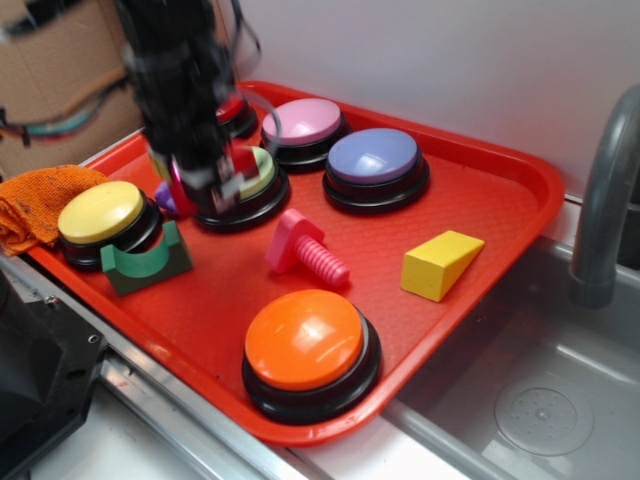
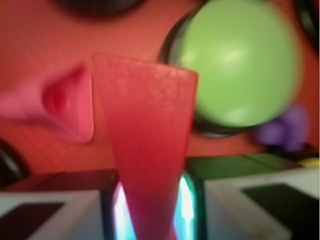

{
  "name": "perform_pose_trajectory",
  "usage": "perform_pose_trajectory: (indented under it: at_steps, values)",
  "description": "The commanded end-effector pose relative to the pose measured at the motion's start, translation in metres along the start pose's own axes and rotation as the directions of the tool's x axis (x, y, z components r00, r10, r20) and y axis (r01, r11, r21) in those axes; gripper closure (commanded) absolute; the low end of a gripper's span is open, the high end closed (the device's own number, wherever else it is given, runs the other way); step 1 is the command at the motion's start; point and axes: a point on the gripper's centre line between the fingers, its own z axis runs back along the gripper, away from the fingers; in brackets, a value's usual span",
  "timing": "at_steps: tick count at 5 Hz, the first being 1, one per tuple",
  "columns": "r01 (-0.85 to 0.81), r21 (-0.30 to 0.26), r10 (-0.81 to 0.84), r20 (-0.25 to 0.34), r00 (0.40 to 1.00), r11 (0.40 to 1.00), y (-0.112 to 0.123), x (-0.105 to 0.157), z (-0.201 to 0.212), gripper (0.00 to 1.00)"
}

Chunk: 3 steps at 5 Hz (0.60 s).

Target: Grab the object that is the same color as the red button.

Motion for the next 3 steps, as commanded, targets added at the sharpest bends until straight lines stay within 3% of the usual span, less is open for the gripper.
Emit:
perform_pose_trajectory:
  at_steps: [1,2,3]
  values:
    - [-0.123,-0.046,0.127,0.114,0.985,0.991,0.033,0.001,0.088,1.0]
    - [-0.175,-0.045,0.18,0.138,0.974,0.984,0.039,-0.006,0.104,1.0]
    - [-0.156,-0.057,0.161,0.092,0.983,0.986,0.042,-0.012,0.103,1.0]
